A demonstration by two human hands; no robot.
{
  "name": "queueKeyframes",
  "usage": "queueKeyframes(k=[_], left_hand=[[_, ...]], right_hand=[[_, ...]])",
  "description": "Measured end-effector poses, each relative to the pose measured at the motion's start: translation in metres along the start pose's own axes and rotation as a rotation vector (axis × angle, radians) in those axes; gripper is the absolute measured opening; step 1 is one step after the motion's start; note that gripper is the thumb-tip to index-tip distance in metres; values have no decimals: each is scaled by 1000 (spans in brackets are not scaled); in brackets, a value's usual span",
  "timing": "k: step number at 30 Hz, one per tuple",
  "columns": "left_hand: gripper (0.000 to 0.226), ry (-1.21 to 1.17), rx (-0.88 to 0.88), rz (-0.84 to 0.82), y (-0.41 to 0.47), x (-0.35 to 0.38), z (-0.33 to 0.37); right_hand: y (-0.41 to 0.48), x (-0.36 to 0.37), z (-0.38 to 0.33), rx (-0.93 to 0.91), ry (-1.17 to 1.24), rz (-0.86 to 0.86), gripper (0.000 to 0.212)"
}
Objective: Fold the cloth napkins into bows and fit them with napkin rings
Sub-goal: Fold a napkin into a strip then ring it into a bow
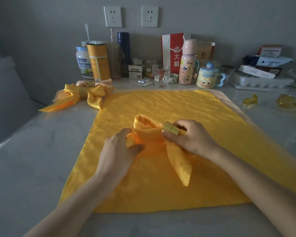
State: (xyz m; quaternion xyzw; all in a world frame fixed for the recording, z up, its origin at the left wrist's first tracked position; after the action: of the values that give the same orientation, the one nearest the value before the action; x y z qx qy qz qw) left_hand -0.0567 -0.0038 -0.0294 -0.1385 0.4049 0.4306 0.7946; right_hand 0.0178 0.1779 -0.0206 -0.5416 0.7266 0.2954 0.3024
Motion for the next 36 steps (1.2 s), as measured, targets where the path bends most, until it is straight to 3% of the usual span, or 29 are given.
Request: queueKeyframes(k=[4, 7, 10, 15, 20, 24, 28, 29, 34, 36], left_hand=[[19, -67, 120, -40, -5, 8, 10], [18, 23, 152, -75, -5, 15, 14], [32, 131, 165, -83, -1, 14, 24], [59, -151, 134, -135, -2, 16, 28], [26, -139, 213, -41, -2, 9, 28], [39, -286, 240, -64, -2, 7, 30], [13, -96, 189, -22, 0, 9, 24], [14, -91, 195, -42, 0, 11, 24], [75, -149, 194, -186, -7, 21, 33], [78, -142, 191, -160, -7, 20, 34]], right_hand=[[0, -9, 10, 82, 202, 49, 33], [-1, -7, 10, 106, 306, 28, 29], [-2, -2, 3, 81, 316, 11, 31], [-7, -1, -15, -56, 344, 22, 24], [-11, 1, -17, -56, 425, -16, 22], [-10, 4, -17, -37, 448, -22, 22], [-11, 1, -16, -63, 390, 24, 21], [-10, 1, -15, -52, 376, 37, 24], [-11, 2, -17, -46, 361, 63, 27], [-12, 4, -19, -50, 361, 60, 34]])
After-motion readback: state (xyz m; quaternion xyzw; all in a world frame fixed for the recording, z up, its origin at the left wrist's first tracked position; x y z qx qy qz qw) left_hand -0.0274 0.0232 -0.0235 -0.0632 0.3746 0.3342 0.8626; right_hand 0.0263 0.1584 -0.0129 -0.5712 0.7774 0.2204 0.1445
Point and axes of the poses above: each hand's wrist, its own y-axis towards the middle knuckle, its own x-axis out of the palm, z = x × y, the point moved 4 cm from there along y, towards the middle knuckle, and after that the axes turned 13 degrees about -z, right-handed, at the moved point
